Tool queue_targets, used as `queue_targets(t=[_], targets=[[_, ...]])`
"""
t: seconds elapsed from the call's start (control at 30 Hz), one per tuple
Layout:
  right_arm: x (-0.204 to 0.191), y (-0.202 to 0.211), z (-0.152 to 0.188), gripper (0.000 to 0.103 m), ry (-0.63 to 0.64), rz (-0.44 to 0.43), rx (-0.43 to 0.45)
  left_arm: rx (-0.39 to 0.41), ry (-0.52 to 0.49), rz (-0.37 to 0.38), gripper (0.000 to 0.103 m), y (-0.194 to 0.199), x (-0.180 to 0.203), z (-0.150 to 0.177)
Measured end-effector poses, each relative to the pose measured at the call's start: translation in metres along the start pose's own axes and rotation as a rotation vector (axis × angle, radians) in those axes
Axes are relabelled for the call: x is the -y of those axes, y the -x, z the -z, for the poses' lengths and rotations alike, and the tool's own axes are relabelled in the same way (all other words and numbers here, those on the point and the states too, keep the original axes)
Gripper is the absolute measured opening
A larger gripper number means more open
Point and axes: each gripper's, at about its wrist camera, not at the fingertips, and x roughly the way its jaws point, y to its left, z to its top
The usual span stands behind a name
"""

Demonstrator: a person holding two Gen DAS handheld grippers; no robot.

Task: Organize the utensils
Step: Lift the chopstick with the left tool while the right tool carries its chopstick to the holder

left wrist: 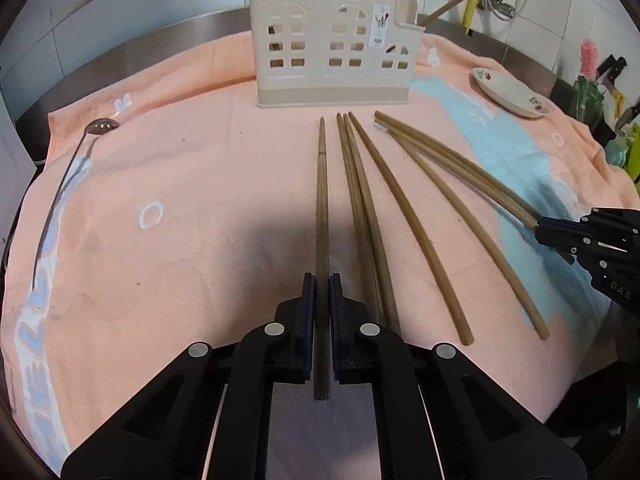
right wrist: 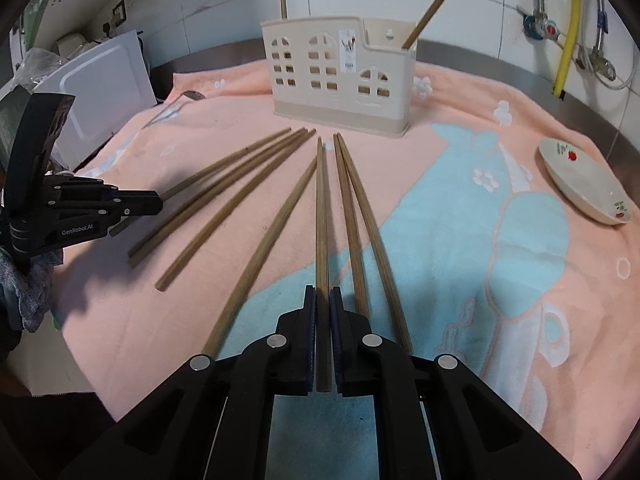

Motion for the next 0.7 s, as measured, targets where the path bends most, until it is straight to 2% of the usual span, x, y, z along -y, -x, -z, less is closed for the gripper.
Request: queue_targets(t=[0.4,0.7], targets=[[-0.012,0.057,-0.038,0.007,0.026,0.006,0.169,0.14,0.016,0.062,0.006,0.057,0.0,-0.024],[-0.017,0.075,-0.092,0.007,0.027,0.007,0.221,0.226,0.034,0.084,0.006,0.084,-0.008,-0.065]])
